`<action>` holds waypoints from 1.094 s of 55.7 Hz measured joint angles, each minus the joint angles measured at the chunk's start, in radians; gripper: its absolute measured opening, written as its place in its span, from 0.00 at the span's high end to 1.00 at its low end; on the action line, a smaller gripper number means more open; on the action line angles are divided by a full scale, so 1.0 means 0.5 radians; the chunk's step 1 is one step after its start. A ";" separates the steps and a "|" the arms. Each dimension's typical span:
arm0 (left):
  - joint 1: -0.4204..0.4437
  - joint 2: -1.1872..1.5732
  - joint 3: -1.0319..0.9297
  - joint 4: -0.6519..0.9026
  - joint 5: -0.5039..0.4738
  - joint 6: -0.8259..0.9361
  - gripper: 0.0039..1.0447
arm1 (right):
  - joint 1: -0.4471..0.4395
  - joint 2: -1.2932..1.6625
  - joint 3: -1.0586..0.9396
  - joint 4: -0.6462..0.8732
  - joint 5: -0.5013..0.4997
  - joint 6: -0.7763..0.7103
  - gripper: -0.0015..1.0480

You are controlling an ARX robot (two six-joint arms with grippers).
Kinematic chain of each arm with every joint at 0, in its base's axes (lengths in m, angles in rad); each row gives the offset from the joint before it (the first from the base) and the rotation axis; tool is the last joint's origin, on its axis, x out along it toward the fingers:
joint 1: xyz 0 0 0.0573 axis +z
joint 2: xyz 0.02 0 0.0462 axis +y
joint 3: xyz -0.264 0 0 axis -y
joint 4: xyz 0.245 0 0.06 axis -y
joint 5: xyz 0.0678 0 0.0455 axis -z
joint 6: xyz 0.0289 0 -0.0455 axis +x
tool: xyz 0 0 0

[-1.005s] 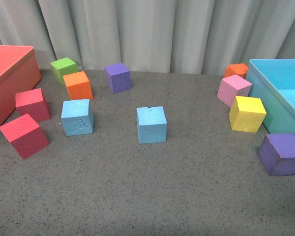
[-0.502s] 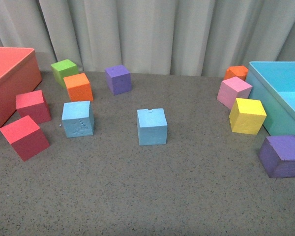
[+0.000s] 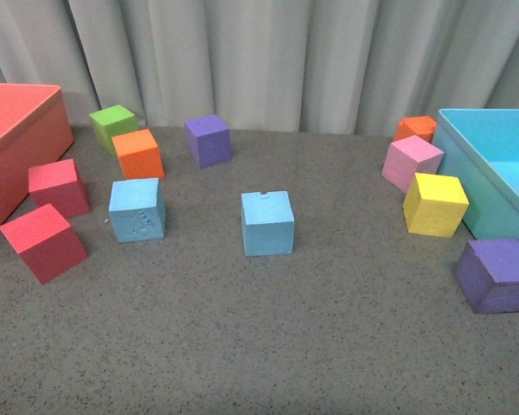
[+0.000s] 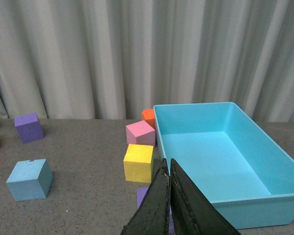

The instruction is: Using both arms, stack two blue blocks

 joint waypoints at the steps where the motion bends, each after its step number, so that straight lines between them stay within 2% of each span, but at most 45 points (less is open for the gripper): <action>1: 0.000 0.000 0.000 0.000 0.000 0.000 0.06 | 0.000 -0.019 0.000 -0.019 0.000 0.000 0.99; 39: 0.000 0.000 0.000 0.000 0.000 0.000 0.06 | 0.000 -0.452 0.000 -0.446 -0.001 0.001 0.99; 43: 0.000 0.000 0.000 0.000 -0.001 0.000 0.06 | 0.000 -0.700 0.001 -0.765 -0.005 0.000 0.99; 52: 0.000 0.000 0.000 0.000 0.000 0.000 0.06 | 0.000 -0.785 0.001 -0.793 -0.005 -0.002 0.99; 57: 0.000 0.000 0.000 0.000 0.000 0.000 0.06 | 0.000 -0.785 0.001 -0.793 -0.006 -0.001 0.85; 58: 0.000 0.000 0.000 0.000 0.000 0.000 0.06 | 0.000 -0.787 0.001 -0.794 -0.006 -0.001 0.63; 61: 0.000 0.000 0.000 0.000 0.000 0.000 0.06 | 0.000 -0.787 0.001 -0.794 -0.006 -0.001 0.54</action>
